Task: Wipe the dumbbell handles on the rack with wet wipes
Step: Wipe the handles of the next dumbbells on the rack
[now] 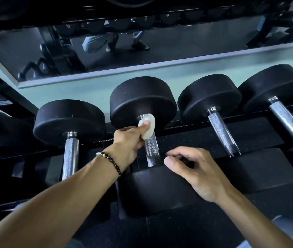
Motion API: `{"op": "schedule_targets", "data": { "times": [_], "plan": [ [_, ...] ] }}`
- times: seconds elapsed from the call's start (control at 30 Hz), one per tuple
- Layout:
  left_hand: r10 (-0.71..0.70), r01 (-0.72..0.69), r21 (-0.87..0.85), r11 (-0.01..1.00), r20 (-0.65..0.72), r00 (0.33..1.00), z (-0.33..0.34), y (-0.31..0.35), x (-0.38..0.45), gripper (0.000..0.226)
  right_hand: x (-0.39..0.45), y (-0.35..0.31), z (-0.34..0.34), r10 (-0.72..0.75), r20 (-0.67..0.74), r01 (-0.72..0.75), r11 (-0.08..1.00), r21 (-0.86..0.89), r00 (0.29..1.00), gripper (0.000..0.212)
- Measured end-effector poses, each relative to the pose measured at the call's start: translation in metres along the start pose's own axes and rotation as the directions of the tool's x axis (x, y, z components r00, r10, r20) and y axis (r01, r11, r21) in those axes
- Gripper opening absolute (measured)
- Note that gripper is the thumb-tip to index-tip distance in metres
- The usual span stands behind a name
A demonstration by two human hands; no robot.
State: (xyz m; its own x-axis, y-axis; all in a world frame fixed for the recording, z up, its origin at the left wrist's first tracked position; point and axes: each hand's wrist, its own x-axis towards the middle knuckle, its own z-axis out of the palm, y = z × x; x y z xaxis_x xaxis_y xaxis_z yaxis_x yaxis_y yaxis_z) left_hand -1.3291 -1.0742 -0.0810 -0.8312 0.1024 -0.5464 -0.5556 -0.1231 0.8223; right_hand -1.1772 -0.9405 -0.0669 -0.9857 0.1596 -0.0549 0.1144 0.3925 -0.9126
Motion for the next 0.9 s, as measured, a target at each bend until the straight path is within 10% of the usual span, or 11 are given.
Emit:
{"op": "schedule_targets", "data": {
  "times": [0.33,0.7,0.9],
  "plan": [
    [0.378,-0.336,0.448,0.828,-0.006,0.926,-0.008,-0.003,0.004,0.026,-0.001,0.000,0.001,-0.045,0.004,0.045,0.998,0.043,0.999,0.048],
    [-0.045,0.074,0.560,0.825,-0.066,0.997,-0.012,-0.007,-0.021,0.045,0.001,0.006,0.000,-0.078,-0.023,0.077,0.996,-0.054,0.997,0.045],
    [0.129,-0.044,0.447,0.893,-0.161,0.978,0.013,0.016,-0.006,0.045,-0.010,-0.005,0.013,-0.034,-0.159,-0.008,0.966,-0.258,0.987,0.053]
  ]
}}
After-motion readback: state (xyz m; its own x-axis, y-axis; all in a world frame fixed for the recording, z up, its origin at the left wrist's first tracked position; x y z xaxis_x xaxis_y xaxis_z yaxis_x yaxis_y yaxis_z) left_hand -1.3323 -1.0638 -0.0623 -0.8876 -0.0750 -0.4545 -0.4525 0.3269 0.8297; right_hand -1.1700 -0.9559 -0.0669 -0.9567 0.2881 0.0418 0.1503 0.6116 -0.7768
